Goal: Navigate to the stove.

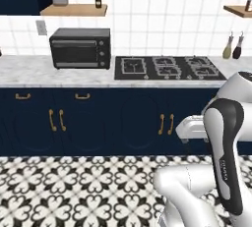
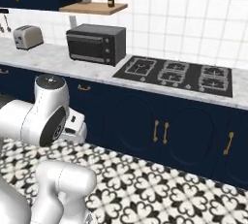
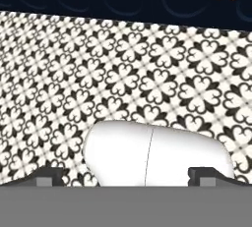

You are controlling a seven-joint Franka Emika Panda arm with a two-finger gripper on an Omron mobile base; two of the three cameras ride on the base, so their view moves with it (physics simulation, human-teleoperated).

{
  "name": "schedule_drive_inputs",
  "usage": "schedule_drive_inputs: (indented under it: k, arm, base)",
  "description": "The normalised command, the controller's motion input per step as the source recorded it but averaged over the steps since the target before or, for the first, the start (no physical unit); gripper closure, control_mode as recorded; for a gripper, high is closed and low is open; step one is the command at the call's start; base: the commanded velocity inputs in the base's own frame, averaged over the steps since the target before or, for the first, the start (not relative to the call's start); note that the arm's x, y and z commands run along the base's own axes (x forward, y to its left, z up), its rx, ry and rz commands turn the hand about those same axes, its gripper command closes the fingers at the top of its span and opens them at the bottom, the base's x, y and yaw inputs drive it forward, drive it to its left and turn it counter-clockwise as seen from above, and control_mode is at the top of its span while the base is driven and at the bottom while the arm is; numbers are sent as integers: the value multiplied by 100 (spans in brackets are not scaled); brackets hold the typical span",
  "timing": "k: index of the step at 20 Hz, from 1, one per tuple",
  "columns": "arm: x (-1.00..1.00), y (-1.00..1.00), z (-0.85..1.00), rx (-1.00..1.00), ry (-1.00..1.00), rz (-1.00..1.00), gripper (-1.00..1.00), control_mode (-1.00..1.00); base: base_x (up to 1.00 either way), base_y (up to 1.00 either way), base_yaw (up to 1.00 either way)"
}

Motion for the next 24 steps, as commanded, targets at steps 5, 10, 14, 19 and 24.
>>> schedule_drive_inputs:
  k: [5,10,14,19,24]
  arm:
    - [0,0,0,0,0,0,-100,100]
    - [0,0,0,0,0,0,-100,100]
    - [0,0,0,0,0,0,-100,100]
    - [0,0,0,0,0,0,-100,100]
    - [0,0,0,0,0,0,-100,100]
  base:
    - [100,-16,-22]
    - [100,-10,-30]
    - [100,0,-17]
    - [61,-64,-5]
    - [69,-87,-9]
